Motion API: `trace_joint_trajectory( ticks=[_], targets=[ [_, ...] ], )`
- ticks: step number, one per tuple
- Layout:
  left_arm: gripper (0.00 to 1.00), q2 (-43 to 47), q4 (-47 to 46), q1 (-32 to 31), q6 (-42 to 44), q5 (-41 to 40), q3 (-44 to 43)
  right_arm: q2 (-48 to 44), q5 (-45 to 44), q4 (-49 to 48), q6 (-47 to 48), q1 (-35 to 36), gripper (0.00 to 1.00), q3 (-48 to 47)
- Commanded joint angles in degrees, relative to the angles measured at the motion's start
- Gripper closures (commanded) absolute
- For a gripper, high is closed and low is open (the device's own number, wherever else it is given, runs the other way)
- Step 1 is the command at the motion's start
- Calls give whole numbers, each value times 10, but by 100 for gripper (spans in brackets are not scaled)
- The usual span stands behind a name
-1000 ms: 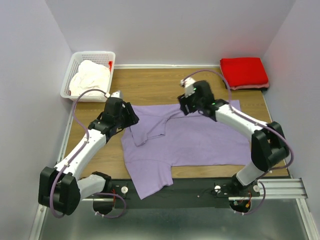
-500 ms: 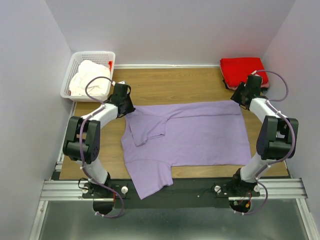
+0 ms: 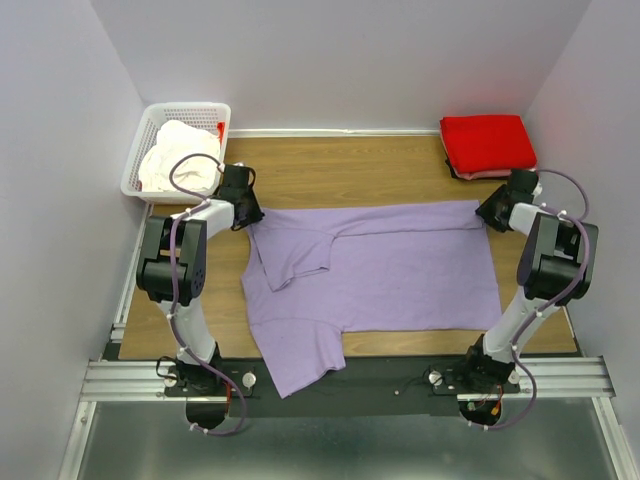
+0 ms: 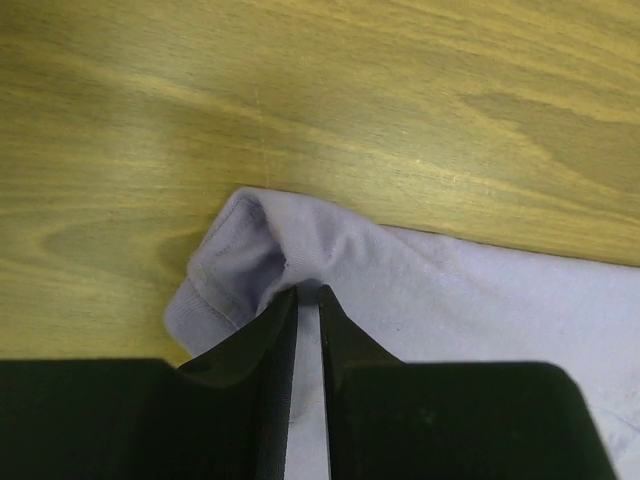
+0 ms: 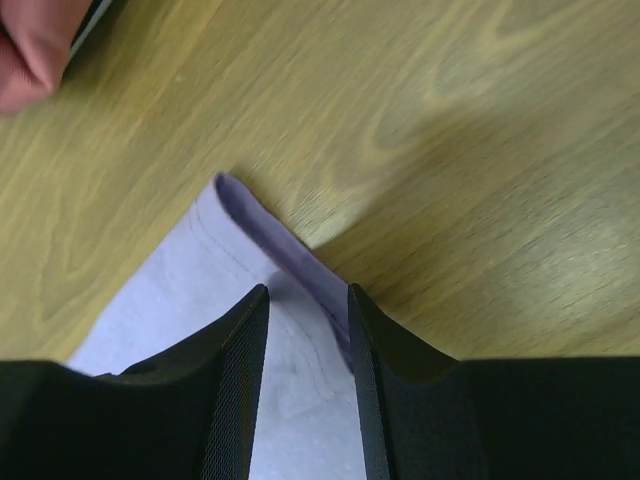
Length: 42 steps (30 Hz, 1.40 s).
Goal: Fold and stack the t-shirts
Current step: Fold the tshirt
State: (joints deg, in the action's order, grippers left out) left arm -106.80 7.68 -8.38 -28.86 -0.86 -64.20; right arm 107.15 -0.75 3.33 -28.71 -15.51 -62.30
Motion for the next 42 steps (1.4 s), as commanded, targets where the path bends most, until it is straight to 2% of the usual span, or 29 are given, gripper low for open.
trace_joint_trajectory(
  ticks=[1, 10, 12, 13, 17, 21, 28, 33, 42],
  targets=[
    [78, -25, 7, 13, 15, -17, -9, 33, -18, 9, -22, -32, 55, 23],
    [78, -49, 24, 26, 37, -22, -59, 14, -18, 10, -7, -45, 55, 25],
    [80, -48, 23, 25, 40, -10, -68, -3, 4, 8, 1, -45, 55, 24],
    [80, -48, 22, 24, 41, -5, -70, -16, 49, -1, 10, -44, 55, 23],
    [80, -53, 22, 23, 43, 1, -73, -31, 134, -27, 18, -23, 55, 16],
    [80, -58, 23, 23, 45, 2, -75, -27, 158, -60, 19, 11, 57, 10],
    [80, -61, 24, 23, 43, -5, -76, 21, 160, -81, -6, 32, 62, 0],
    [80, -68, 28, 24, 43, -11, -81, 52, 105, -82, -12, 30, 66, -4],
    [80, -105, 56, 25, 46, -19, -132, 98, 49, -58, -23, -7, 64, -33]
  ],
)
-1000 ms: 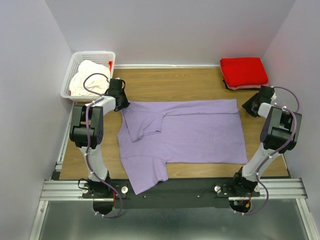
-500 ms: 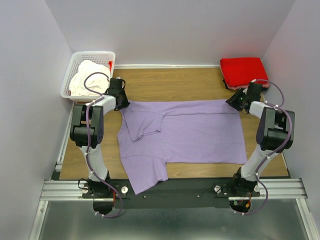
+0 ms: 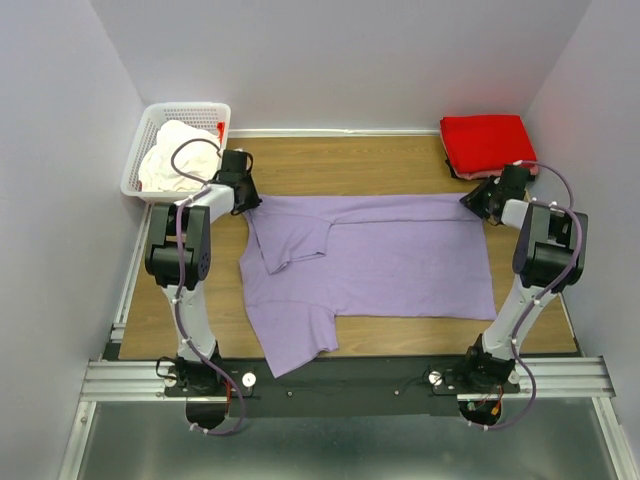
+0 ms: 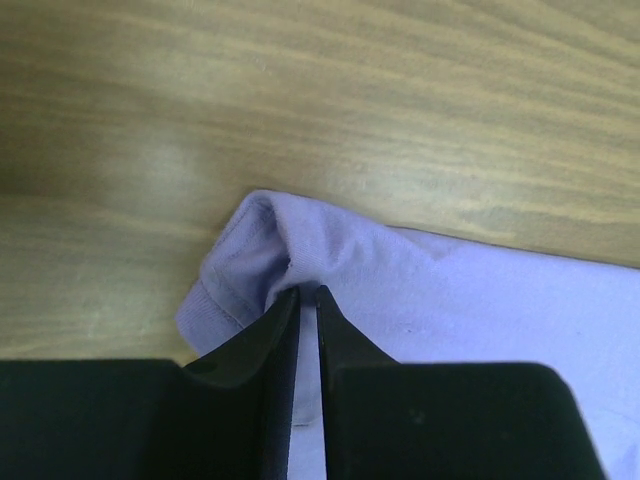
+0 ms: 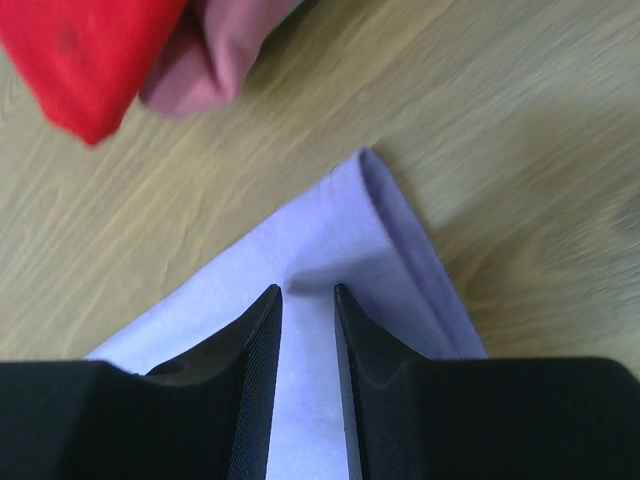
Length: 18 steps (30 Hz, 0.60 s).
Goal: Fold and stack the t-shirts
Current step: Fold the tshirt
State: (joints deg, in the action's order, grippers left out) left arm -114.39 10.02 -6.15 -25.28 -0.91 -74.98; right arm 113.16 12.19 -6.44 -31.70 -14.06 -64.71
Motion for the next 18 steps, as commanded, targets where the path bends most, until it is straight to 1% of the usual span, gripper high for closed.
trace_joint_trajectory(
  ticks=[1, 7, 9, 13, 14, 18],
  targets=[
    [80, -36, 34, 3, 10, -17, -31, 42, -83, 49, 15, -22, 64, -16],
    [80, -68, 57, 4, 14, -17, -92, 72, -74, 63, 21, -22, 62, -60],
    [79, -74, 60, 3, 16, -12, -111, 70, -60, 84, 30, -22, 61, -74],
    [68, -70, 62, 3, 24, -11, -135, 49, -52, 98, 43, -22, 60, -89],
    [64, -65, 63, 3, 26, -10, -139, 31, -48, 108, 49, -22, 60, -91],
    [60, -27, 68, -3, 25, -1, -154, -26, -41, 142, 54, -18, 55, -102]
  ],
)
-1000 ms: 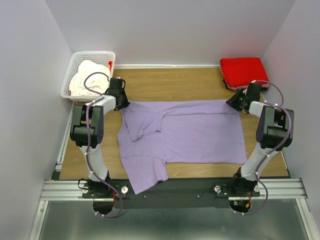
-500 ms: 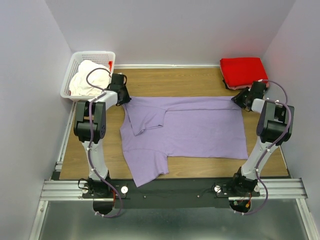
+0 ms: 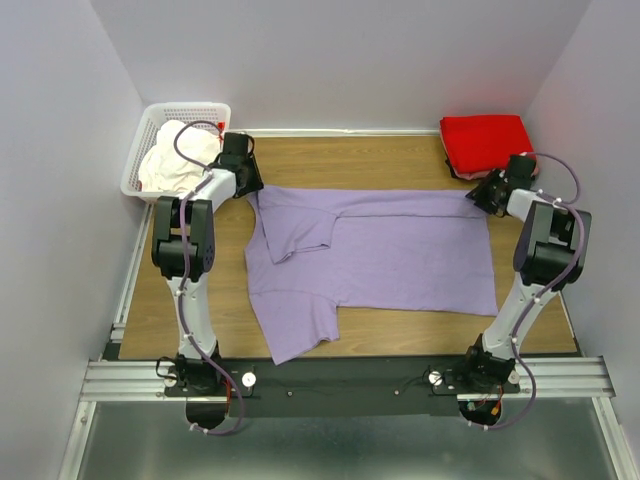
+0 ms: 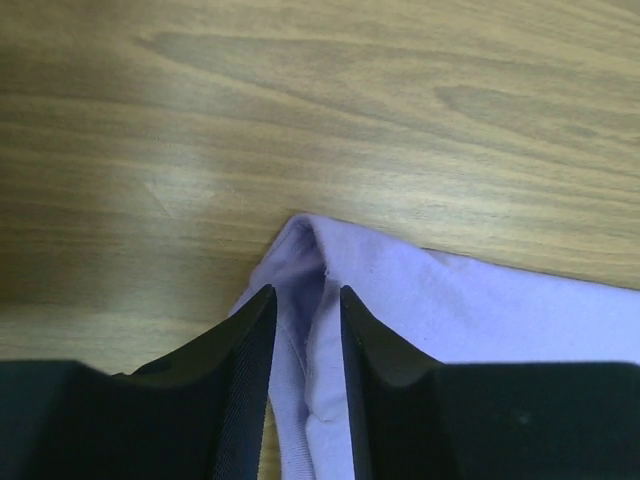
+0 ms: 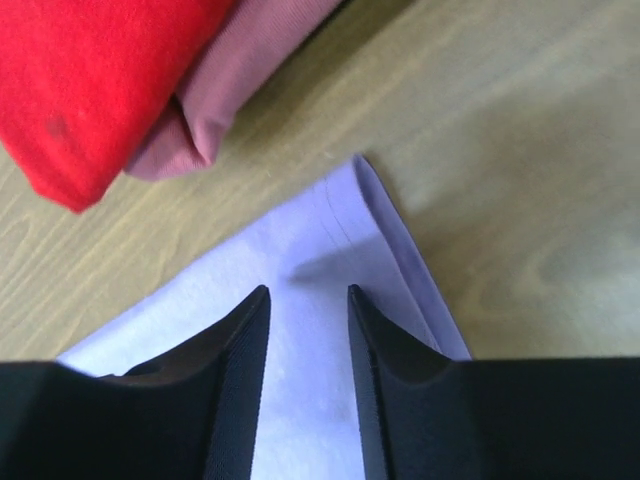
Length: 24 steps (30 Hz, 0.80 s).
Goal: Fold and stack the t-shirts
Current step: Fold the tshirt
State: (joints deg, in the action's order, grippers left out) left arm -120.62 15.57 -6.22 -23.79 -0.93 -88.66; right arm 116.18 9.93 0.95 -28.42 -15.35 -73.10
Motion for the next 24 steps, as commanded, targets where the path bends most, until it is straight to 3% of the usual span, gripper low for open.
trace_joint_trajectory(
  ticks=[1, 8, 14, 18, 24],
  targets=[
    [59, 46, 16, -5, 8, -4, -17, -69, -19, 83, 22, -1, 53, -18],
    [50, 220, 34, -49, -8, -25, 91, -218, -74, 176, 27, 77, 40, 62],
    [46, 396, 60, -83, -38, -29, 331, -354, -142, 253, 23, 146, 33, 188],
    [44, 492, 103, -88, -66, -23, 423, -442, -132, 278, 18, 151, 30, 262],
    [43, 551, 169, -97, -95, -13, 468, -501, -120, 313, 21, 152, 28, 292]
  ],
)
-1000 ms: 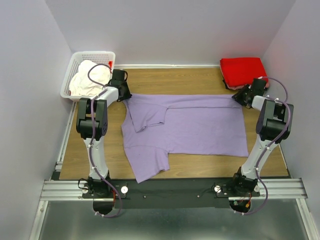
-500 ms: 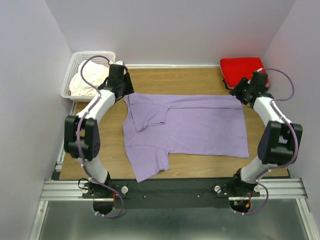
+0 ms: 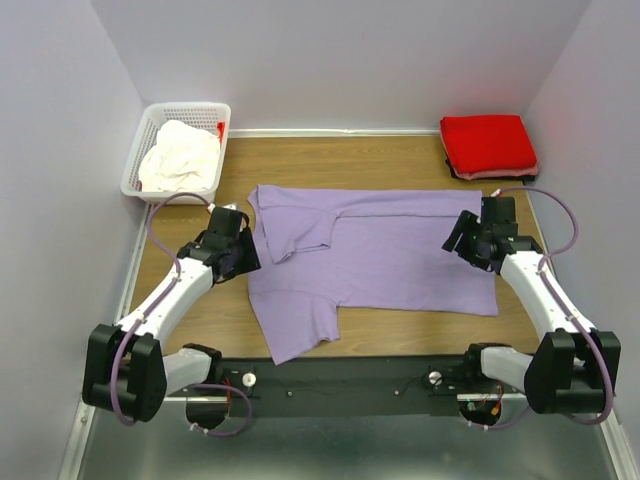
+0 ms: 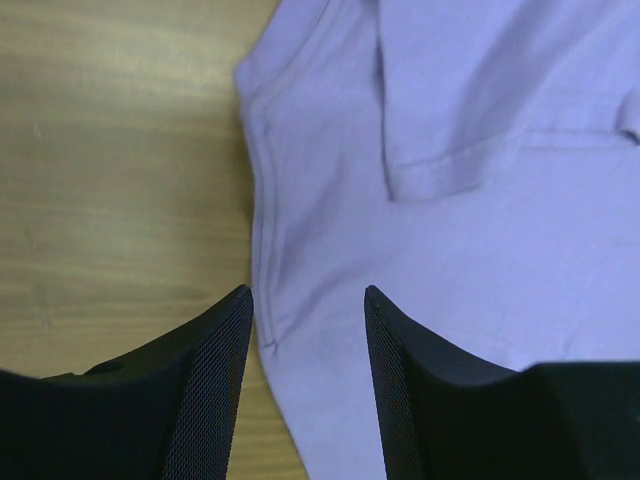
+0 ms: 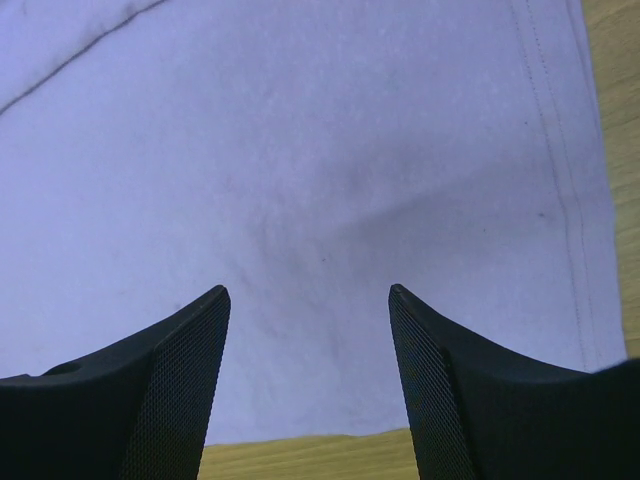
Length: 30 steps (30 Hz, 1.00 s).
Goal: Fold and stack the t-shirts
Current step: Fold the tshirt
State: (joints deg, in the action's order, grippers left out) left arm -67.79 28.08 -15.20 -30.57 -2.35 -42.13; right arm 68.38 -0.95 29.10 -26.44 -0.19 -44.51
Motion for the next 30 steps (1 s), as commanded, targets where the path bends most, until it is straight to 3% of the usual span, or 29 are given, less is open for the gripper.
trace_joint_trajectory(
  ticks=[1, 22, 28, 30],
  targets=[
    [43, 21, 55, -7, -28, 2, 3, -24, -9, 32, 2, 0, 28, 6],
    [51, -139, 79, -24, -19, 2, -6, -56, -3, 24, 9, 0, 25, -3],
    [61, -148, 79, -33, -27, -2, -7, -69, -15, 23, 8, 0, 25, 10],
    [69, -147, 80, -33, -29, -2, -7, -70, -19, 23, 7, 0, 24, 15]
  ],
)
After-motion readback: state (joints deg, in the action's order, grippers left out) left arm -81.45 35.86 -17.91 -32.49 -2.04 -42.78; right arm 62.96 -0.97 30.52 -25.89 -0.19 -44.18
